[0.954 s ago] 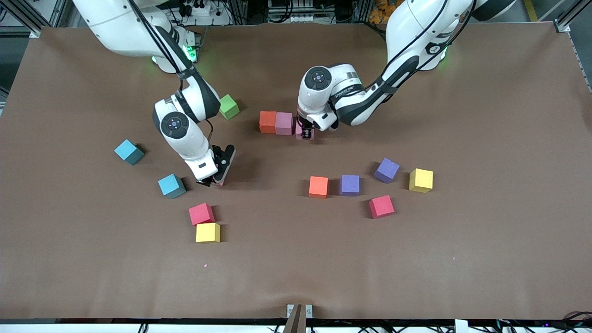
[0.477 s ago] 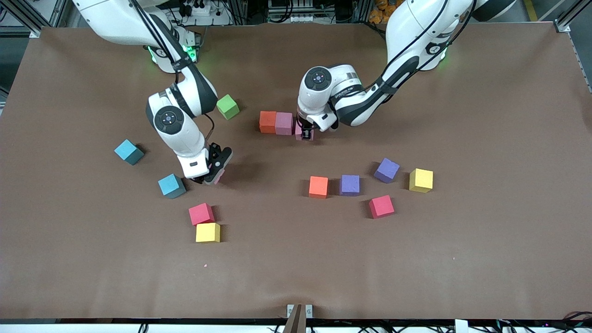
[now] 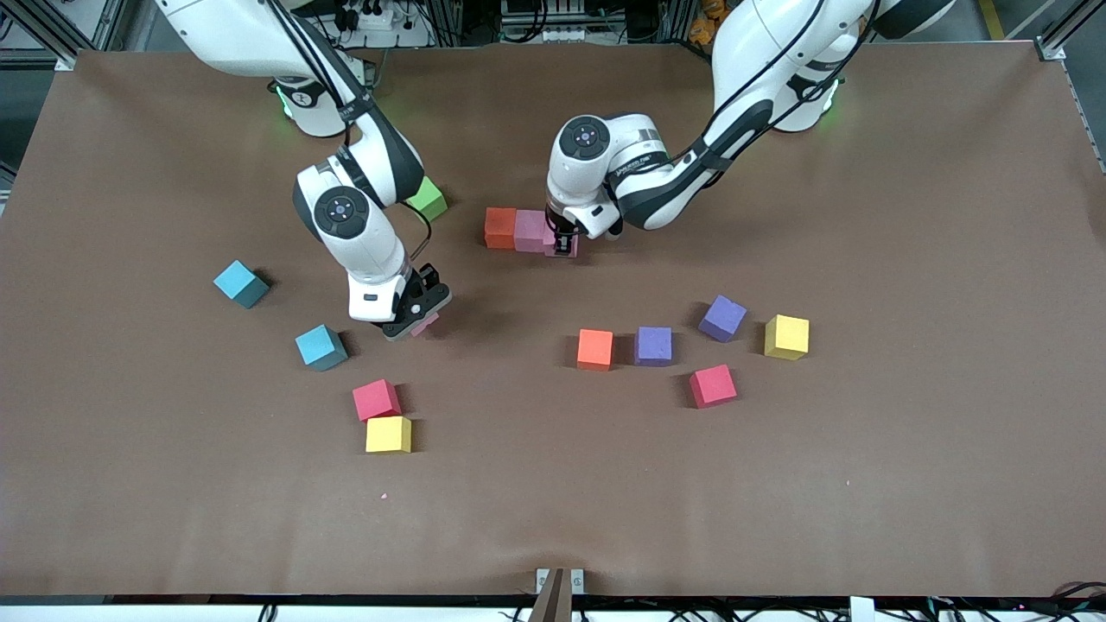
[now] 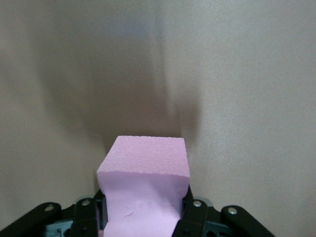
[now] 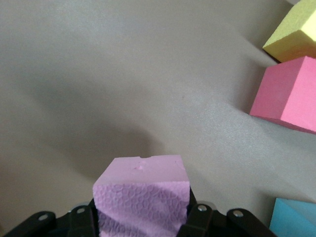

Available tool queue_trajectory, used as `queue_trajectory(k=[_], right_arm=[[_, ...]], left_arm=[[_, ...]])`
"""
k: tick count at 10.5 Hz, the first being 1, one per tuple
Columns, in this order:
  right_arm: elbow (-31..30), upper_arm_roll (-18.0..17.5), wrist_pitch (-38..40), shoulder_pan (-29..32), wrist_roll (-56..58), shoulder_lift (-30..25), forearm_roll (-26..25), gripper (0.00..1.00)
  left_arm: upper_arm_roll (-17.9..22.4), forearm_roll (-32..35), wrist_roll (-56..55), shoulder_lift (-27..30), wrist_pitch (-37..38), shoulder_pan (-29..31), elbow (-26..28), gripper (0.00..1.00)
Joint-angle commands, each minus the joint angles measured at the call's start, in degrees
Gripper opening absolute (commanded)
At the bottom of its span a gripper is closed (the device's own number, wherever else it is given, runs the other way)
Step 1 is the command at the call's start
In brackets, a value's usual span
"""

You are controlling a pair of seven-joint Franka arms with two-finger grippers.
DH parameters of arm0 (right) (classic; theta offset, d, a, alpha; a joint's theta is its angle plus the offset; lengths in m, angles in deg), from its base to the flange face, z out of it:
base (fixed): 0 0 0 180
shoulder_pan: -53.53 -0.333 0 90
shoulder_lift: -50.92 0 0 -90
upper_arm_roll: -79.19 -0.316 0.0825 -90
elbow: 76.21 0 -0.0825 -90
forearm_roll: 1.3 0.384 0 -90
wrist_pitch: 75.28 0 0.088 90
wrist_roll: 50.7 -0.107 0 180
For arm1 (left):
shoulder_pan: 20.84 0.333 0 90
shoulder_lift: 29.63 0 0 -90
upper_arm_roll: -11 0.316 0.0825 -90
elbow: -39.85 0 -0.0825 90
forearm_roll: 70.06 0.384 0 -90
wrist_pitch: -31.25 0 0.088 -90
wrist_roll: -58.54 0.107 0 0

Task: Form number 2 with 11 blocks

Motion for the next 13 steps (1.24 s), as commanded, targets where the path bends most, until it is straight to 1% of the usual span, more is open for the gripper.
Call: queue_trajectory(k=[1,2,3,4,6,9,11,13], right_arm=[[-0.22,-0.21,0.62,0.3,-3.11,-0.5,0.53,0.27],[-0.22,-0.21,0.19,-0.57,-7.39,-0.32,0.53,0.27],[-0.13,-0.21,-0.17,-1.97,-13.87,0.11,0.53,0.27],[0.48,-0.21,-0.17,-3.55,-20.02,0.55,0.53,0.27],[1.71,-0.21,-0.17,-5.23,-30.94,1.78,0.53,0.27],[3.9,-0.65,-1.48,-7.6,-45.0,3.8,0.62,0.27],[5.14,-0.83,-1.49,-8.22,-48.28,4.69,0.62,0.27],[7.24,-0.83,-0.97,-10.41,-55.82,5.13,0.62,0.27]], left_arm=[[0.35,2.79,-8.78,-0.89,-0.28,-1.06,-1.05,0.44],[0.35,3.14,-8.7,-1.07,-0.28,-1.32,-1.05,0.5],[0.44,3.14,-8.43,-1.07,-0.28,-1.59,-0.97,1.0],[0.44,2.97,-8.52,-1.07,-0.19,-2.46,-0.97,1.0],[0.44,3.05,-8.61,-0.2,0.59,-2.38,-1.05,1.0],[0.09,2.35,-8.08,4.53,5.86,-1.24,-1.49,1.0],[0.0,2.35,-6.95,6.57,9.29,0.24,-2.89,1.0],[-0.17,2.26,-2.91,7.71,10.97,3.23,-4.04,1.0]])
